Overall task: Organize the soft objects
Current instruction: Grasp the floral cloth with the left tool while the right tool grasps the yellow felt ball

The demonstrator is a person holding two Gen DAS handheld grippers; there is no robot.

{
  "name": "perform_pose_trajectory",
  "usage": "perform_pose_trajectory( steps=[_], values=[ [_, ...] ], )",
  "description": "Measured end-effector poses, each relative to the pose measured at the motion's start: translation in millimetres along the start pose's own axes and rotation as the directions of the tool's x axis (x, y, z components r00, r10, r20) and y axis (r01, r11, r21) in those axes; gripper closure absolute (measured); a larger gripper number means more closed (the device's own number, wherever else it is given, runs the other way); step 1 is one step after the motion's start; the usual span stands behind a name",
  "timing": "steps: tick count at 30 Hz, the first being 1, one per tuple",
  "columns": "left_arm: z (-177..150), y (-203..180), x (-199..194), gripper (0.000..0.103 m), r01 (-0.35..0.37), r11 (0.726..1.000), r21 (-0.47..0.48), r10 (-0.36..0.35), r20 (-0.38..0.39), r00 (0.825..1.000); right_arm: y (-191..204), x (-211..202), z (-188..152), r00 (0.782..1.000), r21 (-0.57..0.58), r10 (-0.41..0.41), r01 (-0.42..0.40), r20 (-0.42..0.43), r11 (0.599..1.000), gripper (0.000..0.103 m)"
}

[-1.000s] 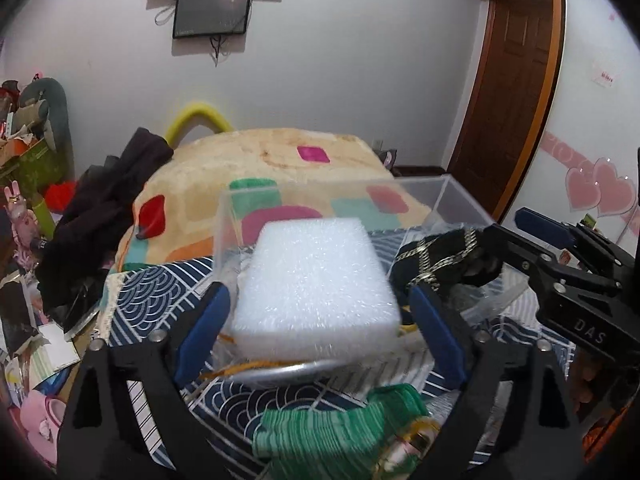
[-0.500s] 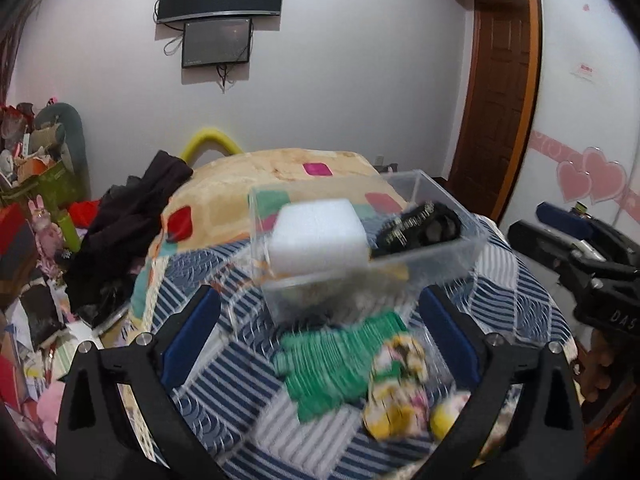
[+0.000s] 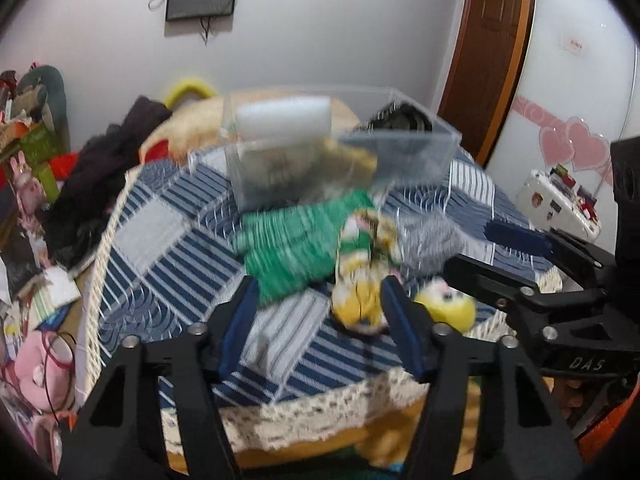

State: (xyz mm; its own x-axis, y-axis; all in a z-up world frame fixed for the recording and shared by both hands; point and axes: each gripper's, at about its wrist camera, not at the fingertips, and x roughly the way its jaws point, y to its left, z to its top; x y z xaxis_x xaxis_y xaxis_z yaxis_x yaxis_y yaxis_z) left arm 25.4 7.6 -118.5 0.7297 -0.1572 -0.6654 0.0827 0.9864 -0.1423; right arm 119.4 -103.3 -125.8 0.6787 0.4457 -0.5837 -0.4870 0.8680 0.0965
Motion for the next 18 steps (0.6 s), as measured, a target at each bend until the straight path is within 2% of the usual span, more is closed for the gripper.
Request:
perform_pose_trajectory(
  steps=[5,7,11,14,18],
  values=[
    [-15.6,1.9,10.2,0.052,0.016,1.0,-0.023,-0.017,-0.061,0.998,8.4,15.3,-14.6,0.998,-0.011,0.029,-0.03,-0.061,0.999,0.027],
    [-17.9,2.1,12.5,0.052,0.031,0.999,-0.03,-0.033,-0.072,0.997,7.6,20.5,-18.7,0.995,-0.002,0.042,-0.043,-0.086,0.999,0.035],
    [-17.9,-4.7,15.4,0.052,0.053,0.999,-0.011,-0.053,-0.079,0.995,4.2,23.4,-27.2,0.989,0.007,0.076,-0.075,-0.128,0.997,0.06],
    [-16.0,-13.4,18.9,0.052,0.065,0.998,0.02,-0.063,-0.086,0.994,2.6,20.8,-30.5,0.986,0.001,0.096,-0.097,-0.135,0.995,0.061],
    [-11.2,-22.0,26.6,0.052,0.089,0.995,0.048,-0.084,-0.1,0.991,-4.2,9.5,-27.7,0.994,0.0,0.062,-0.062,-0.095,0.998,0.061]
  ],
)
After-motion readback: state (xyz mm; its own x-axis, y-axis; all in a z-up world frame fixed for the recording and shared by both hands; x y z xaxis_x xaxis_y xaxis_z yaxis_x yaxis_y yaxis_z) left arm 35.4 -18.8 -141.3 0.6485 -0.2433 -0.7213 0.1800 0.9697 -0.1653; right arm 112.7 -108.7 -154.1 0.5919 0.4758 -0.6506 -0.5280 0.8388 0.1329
